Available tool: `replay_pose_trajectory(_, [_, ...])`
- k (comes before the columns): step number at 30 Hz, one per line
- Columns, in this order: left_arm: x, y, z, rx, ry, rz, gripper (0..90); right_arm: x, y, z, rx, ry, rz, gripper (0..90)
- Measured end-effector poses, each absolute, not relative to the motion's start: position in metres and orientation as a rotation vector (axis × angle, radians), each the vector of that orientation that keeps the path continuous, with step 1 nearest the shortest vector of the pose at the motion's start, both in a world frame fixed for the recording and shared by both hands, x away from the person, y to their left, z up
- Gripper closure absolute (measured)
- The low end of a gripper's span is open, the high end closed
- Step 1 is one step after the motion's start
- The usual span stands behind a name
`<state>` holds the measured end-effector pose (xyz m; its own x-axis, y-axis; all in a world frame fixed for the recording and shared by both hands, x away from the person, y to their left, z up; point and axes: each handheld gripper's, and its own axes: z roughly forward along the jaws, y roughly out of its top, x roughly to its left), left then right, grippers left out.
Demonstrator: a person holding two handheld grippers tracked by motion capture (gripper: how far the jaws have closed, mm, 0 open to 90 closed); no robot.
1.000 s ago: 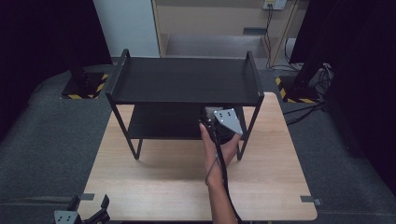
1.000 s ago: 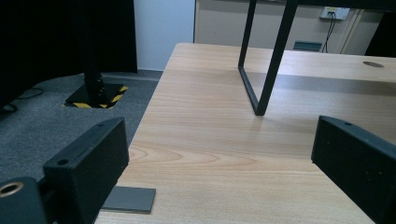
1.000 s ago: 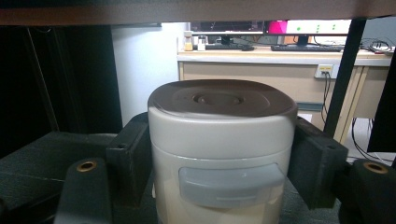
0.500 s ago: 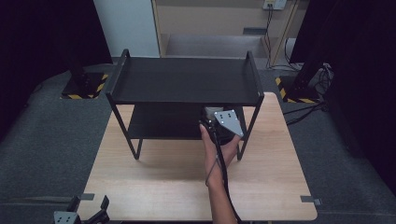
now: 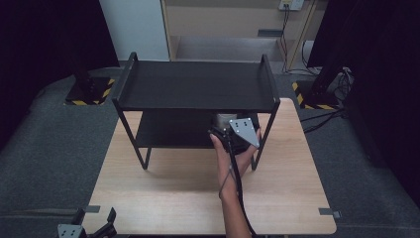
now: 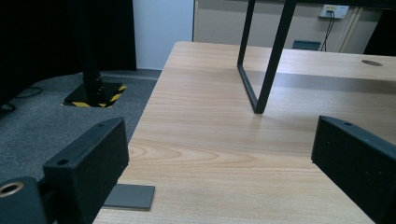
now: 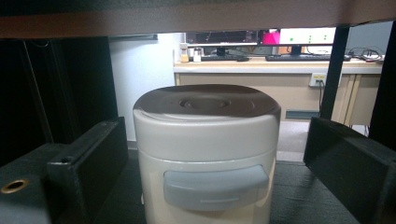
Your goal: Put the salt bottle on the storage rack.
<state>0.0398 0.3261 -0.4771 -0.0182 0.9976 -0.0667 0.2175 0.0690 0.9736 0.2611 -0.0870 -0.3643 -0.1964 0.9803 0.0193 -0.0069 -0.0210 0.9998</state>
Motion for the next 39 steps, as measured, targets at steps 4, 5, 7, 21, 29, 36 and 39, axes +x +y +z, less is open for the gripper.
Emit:
replay_pose_trajectory(4, [0.039, 0.326, -0.477, 1.311, 1.41, 1.055, 2.8, 0.257, -0.086, -0.365, 1.108, 1.339, 1.371, 5.8])
replay_pose_trajectory(5, [0.039, 0.326, -0.477, 1.312, 1.41, 1.056, 2.9, 0.255, -0.086, -0.366, 1.106, 1.337, 1.37, 5.8])
replay_pose_trajectory(7, [0.039, 0.326, -0.478, 1.311, 1.409, 1.057, 2.9, 0.251, -0.086, -0.368, 1.104, 1.329, 1.38, 5.7])
replay_pose_trajectory(21, [0.041, 0.318, -0.481, 1.313, 1.404, 1.057, 2.7, 0.194, -0.1, -0.394, 1.076, 1.278, 1.483, 6.1])
replay_pose_trajectory(29, [0.044, 0.315, -0.482, 1.329, 1.394, 1.046, 2.6, 0.158, -0.112, -0.415, 1.071, 1.309, 1.49, 5.6])
replay_pose_trajectory(36, [0.046, 0.314, -0.481, 1.333, 1.39, 1.045, 2.6, 0.131, -0.127, -0.449, 1.085, 1.326, 1.49, 5.3])
replay_pose_trajectory(39, [0.048, 0.313, -0.481, 1.333, 1.386, 1.046, 2.6, 0.126, -0.131, -0.457, 1.088, 1.33, 1.483, 5.5])
